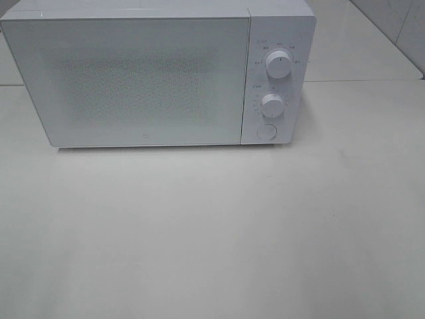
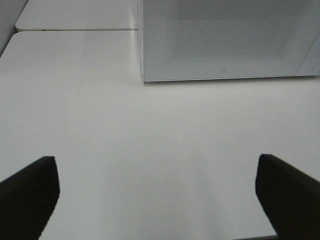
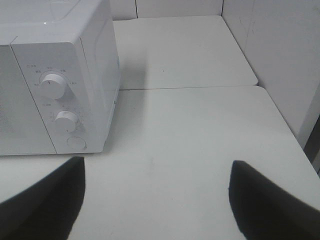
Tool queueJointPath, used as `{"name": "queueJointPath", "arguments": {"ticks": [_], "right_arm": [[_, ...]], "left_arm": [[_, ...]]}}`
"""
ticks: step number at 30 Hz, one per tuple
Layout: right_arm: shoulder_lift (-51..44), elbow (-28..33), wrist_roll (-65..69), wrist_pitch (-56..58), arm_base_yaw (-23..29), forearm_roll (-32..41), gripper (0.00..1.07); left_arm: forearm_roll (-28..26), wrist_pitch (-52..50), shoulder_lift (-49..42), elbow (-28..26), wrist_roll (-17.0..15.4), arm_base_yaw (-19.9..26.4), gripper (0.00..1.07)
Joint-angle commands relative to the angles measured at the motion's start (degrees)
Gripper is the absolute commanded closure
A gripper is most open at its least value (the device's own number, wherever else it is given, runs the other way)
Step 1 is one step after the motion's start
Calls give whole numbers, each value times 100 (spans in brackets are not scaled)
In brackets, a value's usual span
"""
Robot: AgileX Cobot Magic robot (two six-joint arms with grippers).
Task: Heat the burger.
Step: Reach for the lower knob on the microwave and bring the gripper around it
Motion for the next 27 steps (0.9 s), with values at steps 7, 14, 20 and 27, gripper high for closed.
{"name": "queueJointPath", "arguments": {"ticks": [7,14,20,27], "right_arm": [[831,699,97,-1805,-34,-34,31],[1175,1043,332,-2687,-34,-23,31],[1593,1175,476,-3403,-34,-23,31],[2424,1175,458,-4314,-34,-92,31]], "left_arm": [[-23,-17,-92,23,-6,6,6],[-23,-17,-92,23,-6,6,6],[-23,-17,-92,23,-6,6,6],[-23,-17,-92,23,-6,6,6]]}}
